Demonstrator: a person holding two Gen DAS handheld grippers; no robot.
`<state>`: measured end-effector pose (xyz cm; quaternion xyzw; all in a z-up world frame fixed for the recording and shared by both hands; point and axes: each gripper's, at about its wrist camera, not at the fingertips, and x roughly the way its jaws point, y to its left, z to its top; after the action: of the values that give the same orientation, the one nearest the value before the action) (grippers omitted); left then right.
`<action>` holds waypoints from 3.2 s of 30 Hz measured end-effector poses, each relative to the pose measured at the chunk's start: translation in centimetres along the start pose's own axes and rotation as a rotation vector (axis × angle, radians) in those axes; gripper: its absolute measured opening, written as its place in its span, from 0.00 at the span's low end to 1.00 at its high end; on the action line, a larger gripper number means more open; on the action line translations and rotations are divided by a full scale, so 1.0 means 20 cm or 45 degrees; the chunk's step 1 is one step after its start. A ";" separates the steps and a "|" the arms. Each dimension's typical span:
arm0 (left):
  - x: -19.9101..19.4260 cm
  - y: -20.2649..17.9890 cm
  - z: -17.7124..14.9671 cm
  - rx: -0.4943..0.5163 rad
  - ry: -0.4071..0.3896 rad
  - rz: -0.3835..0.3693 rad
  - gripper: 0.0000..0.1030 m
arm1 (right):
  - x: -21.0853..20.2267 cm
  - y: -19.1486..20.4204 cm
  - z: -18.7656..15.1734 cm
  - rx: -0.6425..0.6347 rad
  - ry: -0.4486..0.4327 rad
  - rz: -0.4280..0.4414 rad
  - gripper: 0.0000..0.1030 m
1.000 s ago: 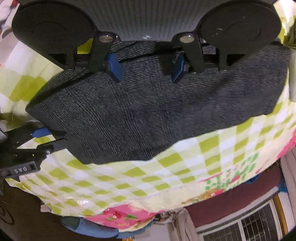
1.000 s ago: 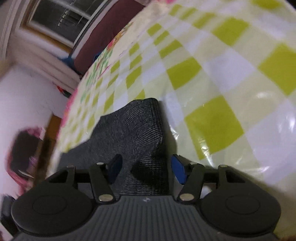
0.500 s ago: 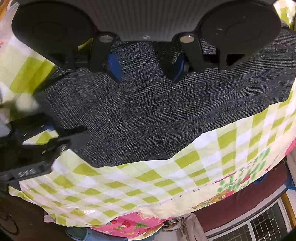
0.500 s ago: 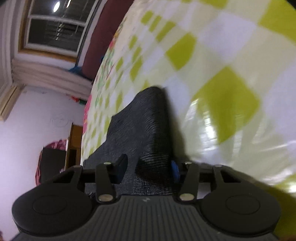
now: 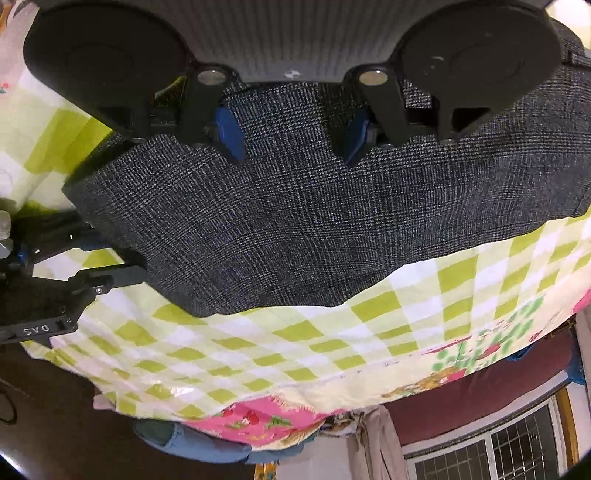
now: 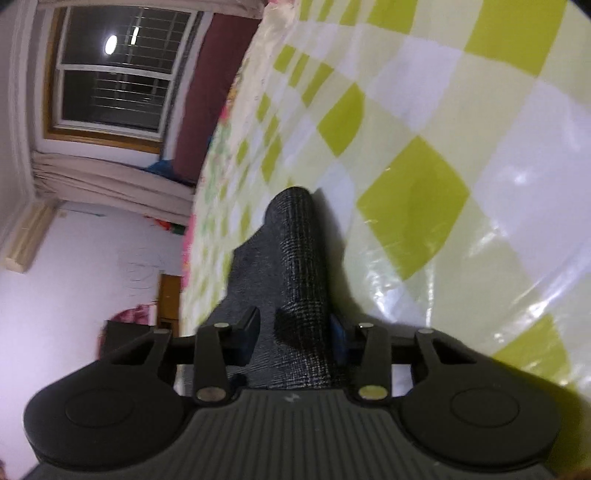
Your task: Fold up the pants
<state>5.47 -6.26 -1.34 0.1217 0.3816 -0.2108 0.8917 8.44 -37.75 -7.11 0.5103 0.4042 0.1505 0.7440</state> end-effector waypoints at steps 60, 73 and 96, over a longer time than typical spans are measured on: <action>0.04 0.04 -0.03 -0.043 -0.035 -0.106 0.82 | 0.29 0.52 -0.04 -0.578 0.158 0.124 0.26; 0.07 -0.20 0.10 0.133 0.029 -0.130 0.80 | 0.21 0.22 -0.03 -0.315 0.076 -0.055 0.07; 0.01 0.05 0.03 -0.028 -0.008 -0.053 0.81 | -0.08 0.71 0.04 -0.714 -0.127 -0.541 0.08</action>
<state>6.48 -5.62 -0.91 0.1033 0.3835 -0.2256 0.8896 10.77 -33.02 6.29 0.1975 0.4075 0.0721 0.8887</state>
